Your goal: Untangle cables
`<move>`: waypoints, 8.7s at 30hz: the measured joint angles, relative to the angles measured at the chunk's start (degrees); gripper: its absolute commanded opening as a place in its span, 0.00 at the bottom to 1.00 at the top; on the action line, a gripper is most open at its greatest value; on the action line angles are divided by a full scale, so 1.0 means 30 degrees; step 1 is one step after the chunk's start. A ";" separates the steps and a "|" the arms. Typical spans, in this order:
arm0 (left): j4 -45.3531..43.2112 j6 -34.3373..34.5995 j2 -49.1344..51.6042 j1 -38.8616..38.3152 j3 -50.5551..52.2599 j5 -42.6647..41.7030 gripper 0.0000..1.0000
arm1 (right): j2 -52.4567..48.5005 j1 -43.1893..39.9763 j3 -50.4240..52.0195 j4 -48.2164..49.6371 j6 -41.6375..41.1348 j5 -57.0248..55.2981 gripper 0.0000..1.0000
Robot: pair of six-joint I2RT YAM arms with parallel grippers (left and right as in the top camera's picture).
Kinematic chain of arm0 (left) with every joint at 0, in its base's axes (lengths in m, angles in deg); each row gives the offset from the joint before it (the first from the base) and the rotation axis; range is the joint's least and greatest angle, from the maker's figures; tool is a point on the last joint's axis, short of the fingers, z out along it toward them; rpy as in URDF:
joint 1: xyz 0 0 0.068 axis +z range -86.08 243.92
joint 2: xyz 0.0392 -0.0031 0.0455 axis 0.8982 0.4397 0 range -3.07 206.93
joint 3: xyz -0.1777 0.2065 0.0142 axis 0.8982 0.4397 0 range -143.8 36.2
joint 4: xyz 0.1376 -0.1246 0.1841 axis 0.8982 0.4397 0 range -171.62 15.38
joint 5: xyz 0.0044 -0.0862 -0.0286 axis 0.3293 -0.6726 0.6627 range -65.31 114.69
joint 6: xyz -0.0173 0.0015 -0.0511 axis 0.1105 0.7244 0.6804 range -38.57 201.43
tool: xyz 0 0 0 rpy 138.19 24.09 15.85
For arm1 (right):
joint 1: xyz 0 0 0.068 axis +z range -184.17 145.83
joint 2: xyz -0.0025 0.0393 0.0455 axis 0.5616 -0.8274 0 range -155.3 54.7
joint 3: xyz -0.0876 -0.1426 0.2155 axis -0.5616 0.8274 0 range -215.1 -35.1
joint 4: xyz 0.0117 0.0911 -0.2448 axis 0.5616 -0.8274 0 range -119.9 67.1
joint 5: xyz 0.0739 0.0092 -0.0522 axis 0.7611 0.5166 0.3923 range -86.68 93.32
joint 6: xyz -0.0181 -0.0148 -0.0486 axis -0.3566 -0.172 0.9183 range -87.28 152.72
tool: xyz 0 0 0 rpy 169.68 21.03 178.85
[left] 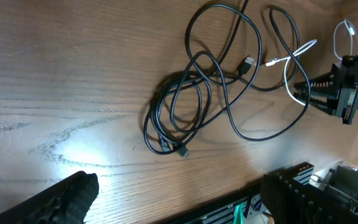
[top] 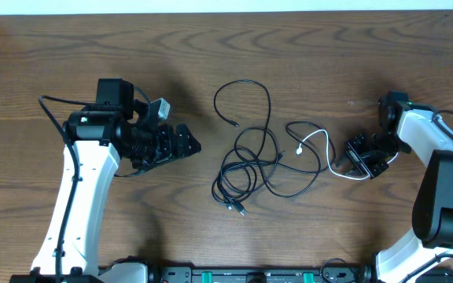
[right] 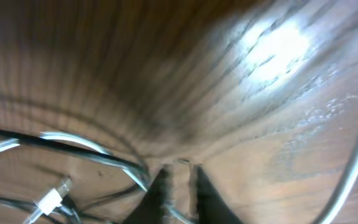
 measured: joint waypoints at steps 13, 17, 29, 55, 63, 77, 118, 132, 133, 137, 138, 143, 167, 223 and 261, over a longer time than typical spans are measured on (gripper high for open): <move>0.0219 0.0000 0.0000 0.0000 0.0000 0.0780 0.89 | 0.1996 -0.0386 -0.1282 -0.1326 0.1144 -0.0466 0.01; 0.0219 0.0000 0.0000 0.0000 0.0000 0.0852 0.89 | 0.5151 -0.0393 -0.3104 -0.1734 0.2229 -0.0474 0.36; 0.0226 0.0000 0.0000 0.0000 0.0000 0.0867 0.89 | 0.9158 -0.0393 -0.3555 -0.5880 0.2747 -0.0707 0.93; 0.0284 0.0000 0.0000 0.0000 0.0000 0.0925 0.89 | 0.9092 -0.0393 0.7635 0.4299 -0.8386 -0.0831 0.67; 0.0277 0.0000 0.0000 0.0000 0.0000 0.0933 0.89 | 0.9100 -0.0393 0.7759 0.4998 -0.9245 -0.1209 0.01; 0.0284 0.0000 0.0000 0.0000 0.0000 0.0925 0.89 | 0.9267 -0.0393 0.5712 0.4233 -0.4896 -0.0597 0.01; 0.0058 0.0007 0.0000 0.0000 0.0000 0.0925 0.89 | 0.9588 0.0087 0.7686 0.5931 -0.8342 -0.2186 0.94; -0.0146 0.0007 0.0000 0.0000 0.0000 0.0925 0.89 | 0.9581 0.1326 0.8393 0.6958 -0.9916 -0.3614 0.89; -0.0146 0.0007 0.0000 0.0000 0.0000 0.0925 0.89 | 0.9581 0.1392 0.8393 0.7089 -0.9952 -0.3869 0.90; -0.0153 0.0007 0.0000 0.0000 0.0000 0.0925 0.89 | 0.9559 0.1588 0.8393 0.7708 -1.0047 -0.4670 0.87; -0.0146 0.0000 0.0000 0.0000 0.0000 0.0925 0.89 | 0.9486 0.1625 0.8393 0.7941 -1.0083 -0.4874 0.86; -0.0153 0.0007 0.0000 0.0000 0.0000 0.0925 0.89 | 0.8765 0.1865 0.8393 0.8276 -1.0127 -0.5246 0.83; -0.0073 0.0007 0.0000 0.0000 0.0000 0.0925 0.89 | 1.1970 0.2324 0.5136 0.9129 -0.2623 -0.5173 0.01; -0.1056 0.0095 0.0000 0.0000 0.0000 0.0933 0.89 | -0.1399 -0.8007 0.1996 1.8914 0.4991 -1.0586 0.99; -0.1304 0.0153 0.0000 0.0000 0.0000 0.0925 0.98 | 0.6426 -0.8859 -0.2127 0.7395 0.6200 -0.5967 0.99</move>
